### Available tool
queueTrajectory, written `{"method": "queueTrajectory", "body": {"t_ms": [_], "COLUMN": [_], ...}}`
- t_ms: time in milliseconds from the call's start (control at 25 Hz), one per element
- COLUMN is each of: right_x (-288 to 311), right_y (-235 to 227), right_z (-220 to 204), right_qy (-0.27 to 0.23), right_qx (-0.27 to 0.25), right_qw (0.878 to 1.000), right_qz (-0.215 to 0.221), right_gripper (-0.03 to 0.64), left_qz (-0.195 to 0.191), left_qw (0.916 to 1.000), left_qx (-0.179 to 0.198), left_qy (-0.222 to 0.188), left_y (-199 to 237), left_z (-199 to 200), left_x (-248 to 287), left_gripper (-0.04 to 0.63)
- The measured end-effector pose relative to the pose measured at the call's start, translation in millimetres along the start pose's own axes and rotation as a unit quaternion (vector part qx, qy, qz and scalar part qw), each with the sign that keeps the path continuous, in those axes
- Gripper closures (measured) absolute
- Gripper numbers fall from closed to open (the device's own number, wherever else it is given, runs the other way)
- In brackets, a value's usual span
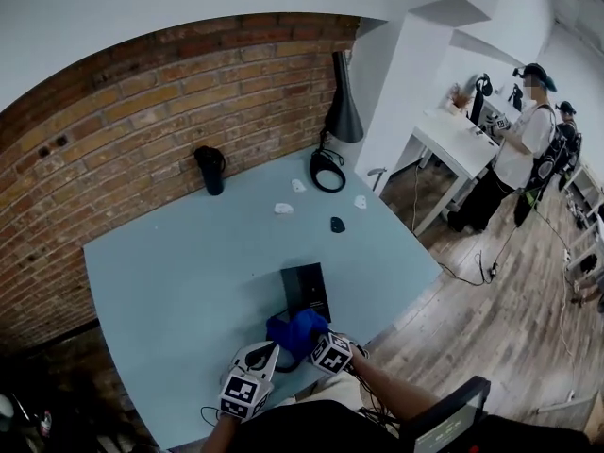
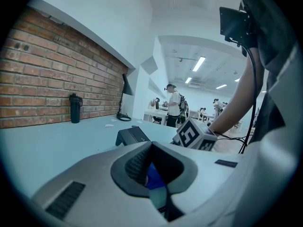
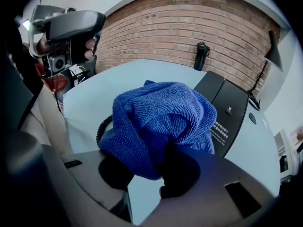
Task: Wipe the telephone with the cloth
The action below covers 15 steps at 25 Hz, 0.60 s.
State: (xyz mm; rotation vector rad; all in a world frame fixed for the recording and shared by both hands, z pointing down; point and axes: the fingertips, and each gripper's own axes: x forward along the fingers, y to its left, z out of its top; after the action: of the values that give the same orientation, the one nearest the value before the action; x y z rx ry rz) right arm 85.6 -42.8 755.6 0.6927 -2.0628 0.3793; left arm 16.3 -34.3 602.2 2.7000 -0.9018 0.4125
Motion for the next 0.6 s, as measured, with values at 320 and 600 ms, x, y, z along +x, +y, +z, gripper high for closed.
{"method": "queueTrajectory", "body": {"t_ms": [320,600], "right_x": [-43.2,-74.4], "right_y": [-61.3,-142.7], "right_z": [81.4,164.6], "right_qy": [-0.087,-0.175], "right_qx": [-0.03,-0.04], "right_qw": [0.996,0.976], "right_qz": [-0.016,-0.127], "right_gripper": [0.483,0.483], "left_qz": [0.03,0.056], "left_qw": [0.9994,0.9981], "left_qx": [-0.015,-0.022], "left_qy": [-0.011,-0.011], "left_y": [24.2,36.0], "left_z": [6.9,6.4], "left_x": [-8.6,-11.4], "left_gripper": [0.584,0.584]}}
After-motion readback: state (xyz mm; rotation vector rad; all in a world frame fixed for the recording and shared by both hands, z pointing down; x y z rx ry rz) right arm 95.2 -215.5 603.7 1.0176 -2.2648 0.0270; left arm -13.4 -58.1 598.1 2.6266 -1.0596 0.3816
